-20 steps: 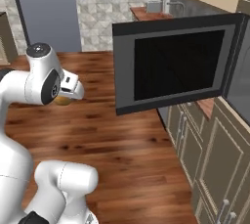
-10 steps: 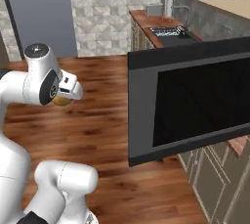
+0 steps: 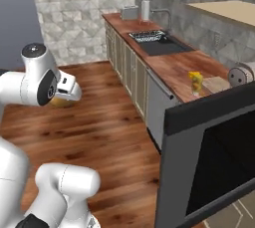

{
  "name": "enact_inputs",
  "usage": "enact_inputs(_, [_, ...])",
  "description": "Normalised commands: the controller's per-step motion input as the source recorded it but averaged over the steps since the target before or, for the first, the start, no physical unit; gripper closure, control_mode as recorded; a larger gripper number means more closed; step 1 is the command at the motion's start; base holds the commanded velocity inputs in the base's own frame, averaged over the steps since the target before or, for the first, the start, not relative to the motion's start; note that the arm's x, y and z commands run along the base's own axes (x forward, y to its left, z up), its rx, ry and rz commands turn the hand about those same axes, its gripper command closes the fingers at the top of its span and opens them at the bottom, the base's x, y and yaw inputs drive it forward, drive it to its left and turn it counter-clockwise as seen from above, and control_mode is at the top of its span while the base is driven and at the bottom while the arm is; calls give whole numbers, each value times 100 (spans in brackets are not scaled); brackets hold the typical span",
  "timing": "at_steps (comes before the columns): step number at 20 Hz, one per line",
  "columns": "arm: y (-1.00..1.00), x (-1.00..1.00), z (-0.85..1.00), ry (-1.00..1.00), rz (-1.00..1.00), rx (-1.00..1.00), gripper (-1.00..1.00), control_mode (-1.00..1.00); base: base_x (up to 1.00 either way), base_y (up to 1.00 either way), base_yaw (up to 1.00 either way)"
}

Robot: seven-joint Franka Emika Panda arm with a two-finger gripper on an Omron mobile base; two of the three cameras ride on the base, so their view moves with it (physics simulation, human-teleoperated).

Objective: Retrieve the reheated potato from the microwave, then place the potato, cheese, and condiment on the cutting board.

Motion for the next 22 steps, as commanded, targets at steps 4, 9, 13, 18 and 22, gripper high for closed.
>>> enact_inputs(4, [0, 0, 0, 0, 0, 0, 100, 100, 63, 28, -49])
enact_inputs(9, [0, 0, 0, 0, 0, 0, 100, 100, 62, 28, -50])
enact_inputs(13, [0, 0, 0, 0, 0, 0, 100, 100, 58, 28, -54])
enact_inputs(18, [0, 0, 0, 0, 0, 0, 100, 100, 57, 28, -56])
enact_inputs(22, [0, 0, 0, 0, 0, 0, 100, 100, 58, 28, -54])
